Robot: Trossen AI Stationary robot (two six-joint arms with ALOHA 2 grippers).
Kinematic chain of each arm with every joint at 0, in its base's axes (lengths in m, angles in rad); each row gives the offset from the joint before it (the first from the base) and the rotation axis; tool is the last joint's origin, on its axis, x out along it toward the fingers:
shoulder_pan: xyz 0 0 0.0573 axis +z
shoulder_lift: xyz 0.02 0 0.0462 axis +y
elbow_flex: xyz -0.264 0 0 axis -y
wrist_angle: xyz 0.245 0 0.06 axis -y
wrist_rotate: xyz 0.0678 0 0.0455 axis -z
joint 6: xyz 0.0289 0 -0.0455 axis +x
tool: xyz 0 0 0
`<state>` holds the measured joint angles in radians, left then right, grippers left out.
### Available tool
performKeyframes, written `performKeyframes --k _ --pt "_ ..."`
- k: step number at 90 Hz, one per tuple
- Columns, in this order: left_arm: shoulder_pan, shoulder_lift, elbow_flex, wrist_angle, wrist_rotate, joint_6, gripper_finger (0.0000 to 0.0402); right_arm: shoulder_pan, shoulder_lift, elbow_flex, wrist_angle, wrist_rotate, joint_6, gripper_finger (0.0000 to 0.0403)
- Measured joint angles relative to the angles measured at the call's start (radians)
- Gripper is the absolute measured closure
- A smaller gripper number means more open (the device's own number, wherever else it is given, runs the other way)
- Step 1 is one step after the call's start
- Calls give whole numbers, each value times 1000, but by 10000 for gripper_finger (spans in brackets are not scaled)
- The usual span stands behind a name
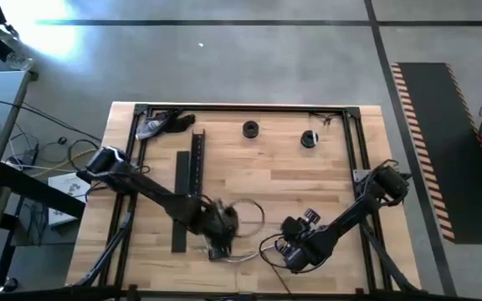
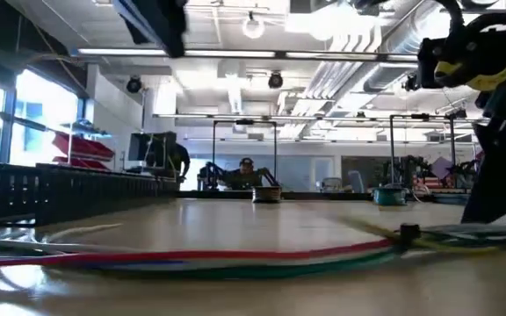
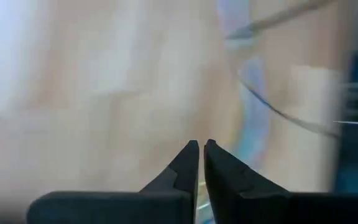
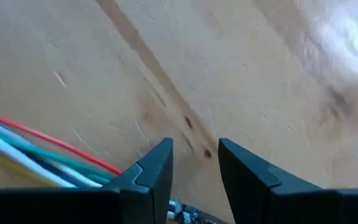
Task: Ziptie cables
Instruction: Put the zip-tied cables into the black cable duct
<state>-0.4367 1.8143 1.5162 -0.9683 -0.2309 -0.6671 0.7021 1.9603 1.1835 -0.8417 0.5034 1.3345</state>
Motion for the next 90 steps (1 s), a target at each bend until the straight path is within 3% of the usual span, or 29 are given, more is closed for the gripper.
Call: performKeyframes --k 8,18,39,47,58,75,90 --pt "58 10 -3 -162 -65 -54 353 -7 -6 0 7 0 -34 290" --pt "144 3 -4 -246 -60 -78 305 -10 -24 0 39 -2 -124 279" --pt "243 0 -5 -429 -70 -190 212 0 -80 0 60 52 -258 215" --pt "279 -1 -30 -460 -92 -226 208 5 -100 0 57 93 -271 193" --pt "339 -3 -128 -341 -62 -217 220 7 -115 0 54 107 -265 174" --pt "403 -3 -270 -166 -40 -235 238 21 -142 0 54 98 -269 169" --pt "419 -4 -304 -95 -28 -248 253 42 -154 -1 49 97 -297 169"
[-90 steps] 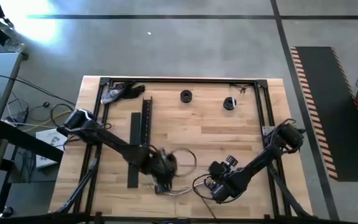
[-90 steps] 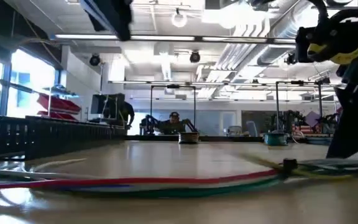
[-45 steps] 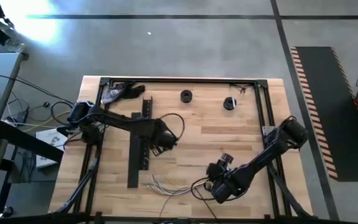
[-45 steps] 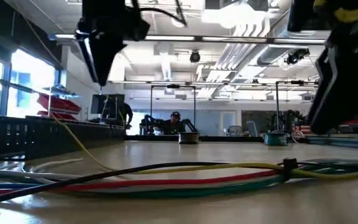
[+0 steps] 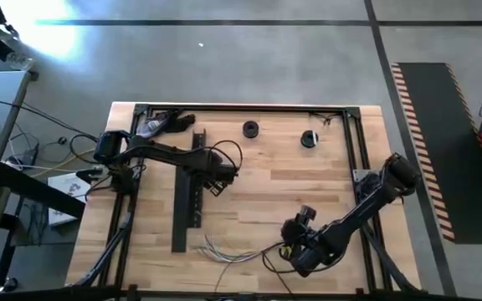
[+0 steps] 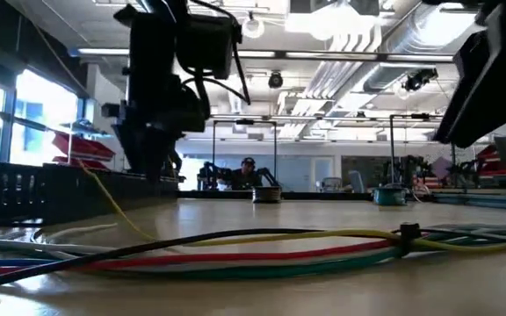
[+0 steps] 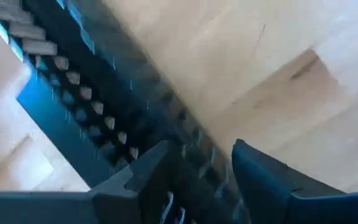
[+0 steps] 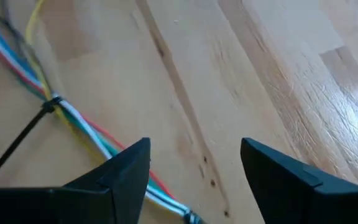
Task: Ziptie cables
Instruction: Put the zip-tied cables into the black cable duct
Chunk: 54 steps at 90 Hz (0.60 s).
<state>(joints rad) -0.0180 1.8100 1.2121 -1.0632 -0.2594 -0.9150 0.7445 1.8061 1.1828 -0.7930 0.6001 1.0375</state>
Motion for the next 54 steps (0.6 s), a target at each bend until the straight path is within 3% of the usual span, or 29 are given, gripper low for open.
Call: performKeyframes --k 27,54 --pt "7 0 0 5 0 2 303 4 -1 0 6 2 15 169" --pt "12 0 -40 138 118 98 339 30 -1 1 34 -7 67 169"
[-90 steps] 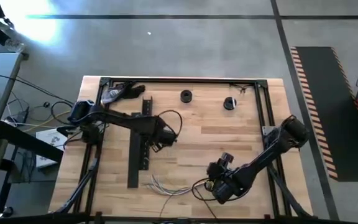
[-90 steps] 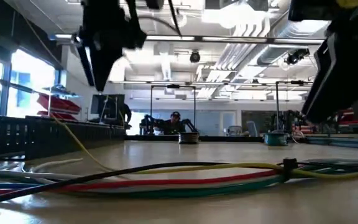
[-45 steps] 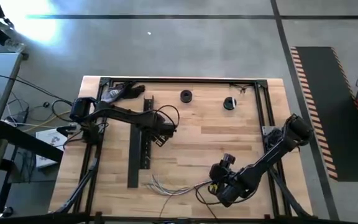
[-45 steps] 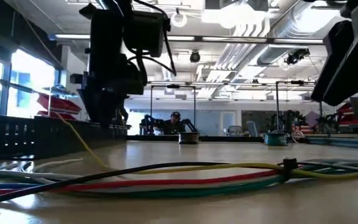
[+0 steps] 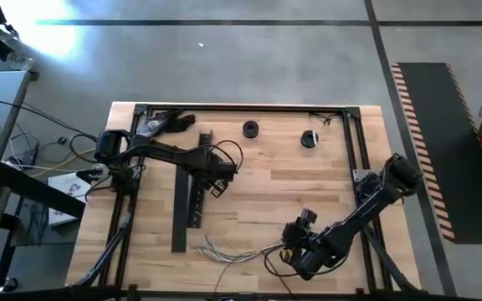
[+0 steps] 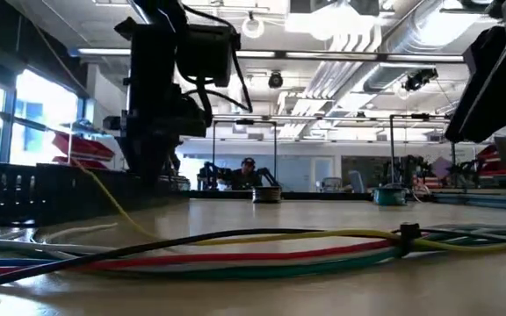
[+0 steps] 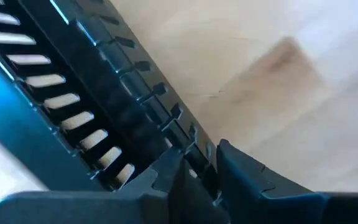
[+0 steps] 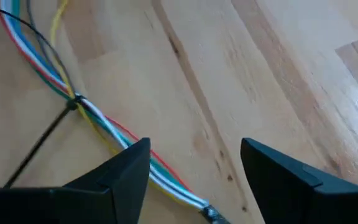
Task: Ziptie cables
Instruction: Put the zip-tied cables into the black cable duct
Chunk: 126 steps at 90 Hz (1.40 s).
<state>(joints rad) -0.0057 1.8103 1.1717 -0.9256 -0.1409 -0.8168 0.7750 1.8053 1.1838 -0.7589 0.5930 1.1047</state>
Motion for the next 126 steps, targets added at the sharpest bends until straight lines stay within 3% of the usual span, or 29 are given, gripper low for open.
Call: performKeyframes --k 22,43,73,88,106,126 --pt "-105 0 51 187 63 264 395 37 0 64 -45 1 12 169" --pt "-179 10 57 470 75 469 388 46 -1 145 -195 33 16 169" --pt "-185 114 55 593 62 439 380 46 -1 157 -255 28 52 169" --pt "-177 121 62 593 109 410 341 45 -1 157 -297 47 31 169" --pt "-183 20 62 580 103 401 290 41 -1 157 -354 -25 12 169" --pt "-268 -149 63 566 -26 332 290 51 -1 157 -359 -59 -107 169"
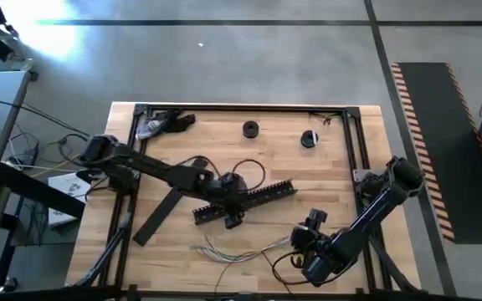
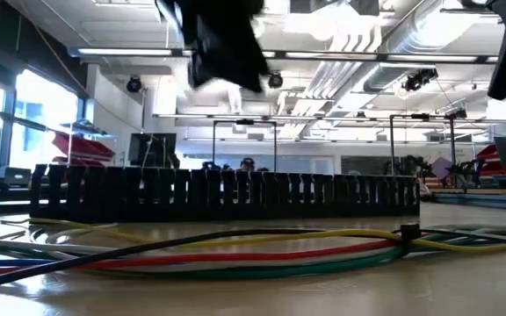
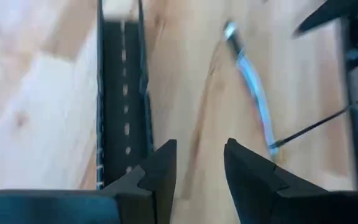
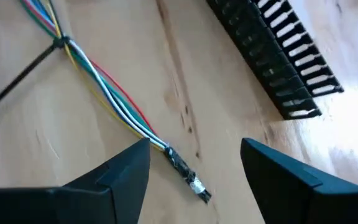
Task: Ziptie cables
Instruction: Put the zip-tied cables into the black cable duct
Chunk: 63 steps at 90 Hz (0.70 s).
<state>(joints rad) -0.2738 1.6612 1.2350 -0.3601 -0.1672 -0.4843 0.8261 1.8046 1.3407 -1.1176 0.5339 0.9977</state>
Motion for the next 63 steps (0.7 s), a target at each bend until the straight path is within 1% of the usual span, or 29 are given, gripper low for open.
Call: performKeyframes --k 12,21,26,35,46,54,63 --pt "-107 -68 0 -34 -98 -60 300 41 0 0 -10 0 -61 169" --pt "-205 -87 0 -37 -167 -119 308 77 0 -4 -44 3 -42 169" --pt "-256 -86 0 -38 -201 -166 312 96 -8 -27 -44 7 -15 169" --pt "-335 -69 0 -37 -255 -262 317 136 -58 -121 3 6 68 169" --pt "-411 -31 0 -34 -291 -368 321 180 -153 -268 116 22 149 169" --pt "-444 5 0 -29 -287 -420 323 189 -218 -364 212 78 163 169" --pt "-454 58 0 -29 -279 -448 323 182 -271 -457 333 86 123 169"
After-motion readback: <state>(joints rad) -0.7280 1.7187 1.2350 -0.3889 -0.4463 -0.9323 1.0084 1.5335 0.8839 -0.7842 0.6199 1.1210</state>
